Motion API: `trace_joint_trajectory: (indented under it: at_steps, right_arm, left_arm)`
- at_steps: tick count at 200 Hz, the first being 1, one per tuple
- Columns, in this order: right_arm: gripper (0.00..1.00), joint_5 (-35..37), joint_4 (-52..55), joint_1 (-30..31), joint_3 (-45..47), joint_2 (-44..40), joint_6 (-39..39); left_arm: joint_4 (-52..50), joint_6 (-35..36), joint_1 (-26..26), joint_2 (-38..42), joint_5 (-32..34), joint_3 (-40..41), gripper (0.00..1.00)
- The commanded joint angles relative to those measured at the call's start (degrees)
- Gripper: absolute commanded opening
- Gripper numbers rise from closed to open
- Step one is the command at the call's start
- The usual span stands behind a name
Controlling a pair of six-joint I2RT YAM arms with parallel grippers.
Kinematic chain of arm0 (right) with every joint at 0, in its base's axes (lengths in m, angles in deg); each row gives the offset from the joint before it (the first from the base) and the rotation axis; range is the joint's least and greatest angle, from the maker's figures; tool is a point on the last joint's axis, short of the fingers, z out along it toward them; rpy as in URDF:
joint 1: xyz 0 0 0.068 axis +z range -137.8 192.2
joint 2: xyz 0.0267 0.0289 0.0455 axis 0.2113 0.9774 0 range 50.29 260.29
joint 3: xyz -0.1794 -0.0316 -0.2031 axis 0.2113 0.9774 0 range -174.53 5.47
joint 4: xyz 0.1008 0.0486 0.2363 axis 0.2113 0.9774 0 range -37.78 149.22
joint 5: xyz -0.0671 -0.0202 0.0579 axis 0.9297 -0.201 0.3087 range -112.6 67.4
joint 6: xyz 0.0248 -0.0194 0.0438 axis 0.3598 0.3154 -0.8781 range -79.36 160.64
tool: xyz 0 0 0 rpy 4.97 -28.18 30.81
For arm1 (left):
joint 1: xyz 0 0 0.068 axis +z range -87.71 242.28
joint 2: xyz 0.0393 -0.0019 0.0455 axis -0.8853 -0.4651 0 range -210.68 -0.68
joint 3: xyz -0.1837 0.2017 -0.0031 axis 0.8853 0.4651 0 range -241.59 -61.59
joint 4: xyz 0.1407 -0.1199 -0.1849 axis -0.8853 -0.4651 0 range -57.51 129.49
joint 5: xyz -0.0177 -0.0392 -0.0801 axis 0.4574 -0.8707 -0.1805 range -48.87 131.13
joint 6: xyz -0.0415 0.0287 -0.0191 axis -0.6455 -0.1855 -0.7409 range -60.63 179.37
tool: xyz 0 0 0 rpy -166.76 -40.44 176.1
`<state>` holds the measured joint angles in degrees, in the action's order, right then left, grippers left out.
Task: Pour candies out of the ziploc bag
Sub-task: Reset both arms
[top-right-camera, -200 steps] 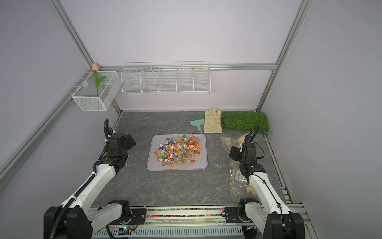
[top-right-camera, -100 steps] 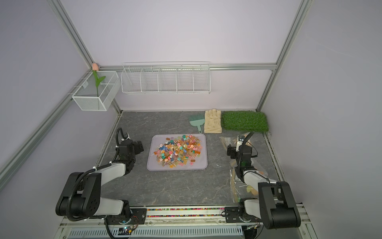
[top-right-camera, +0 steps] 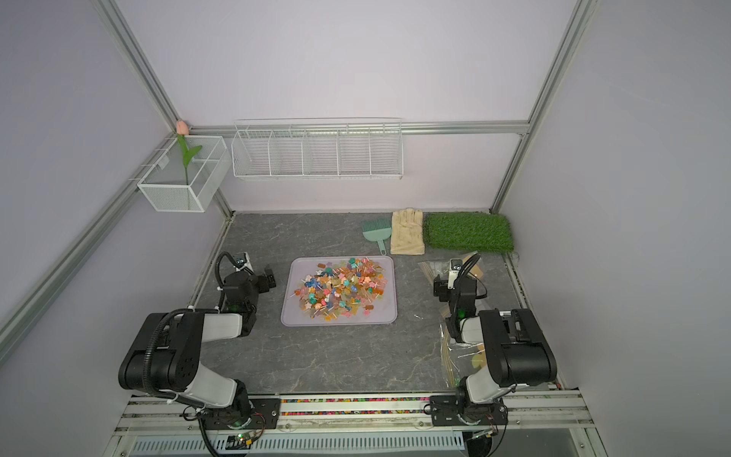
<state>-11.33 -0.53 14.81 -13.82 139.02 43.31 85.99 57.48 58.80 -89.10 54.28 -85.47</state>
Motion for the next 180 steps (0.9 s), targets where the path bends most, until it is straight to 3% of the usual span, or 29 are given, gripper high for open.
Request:
trace_joint_trajectory:
  at_steps: [1, 180]
  right_arm:
    - [0.89, -1.6, 1.2, -1.1, -2.0, -0.8, -0.8]
    - [0.89, -2.1, 0.3, -1.3, -1.9, -0.5, -0.7]
  left_arm:
    - [3.8, 1.2, 0.2, -0.2, -1.2, 0.7, 1.00]
    - [4.4, 1.2, 0.2, -0.3, -1.2, 0.9, 1.00]
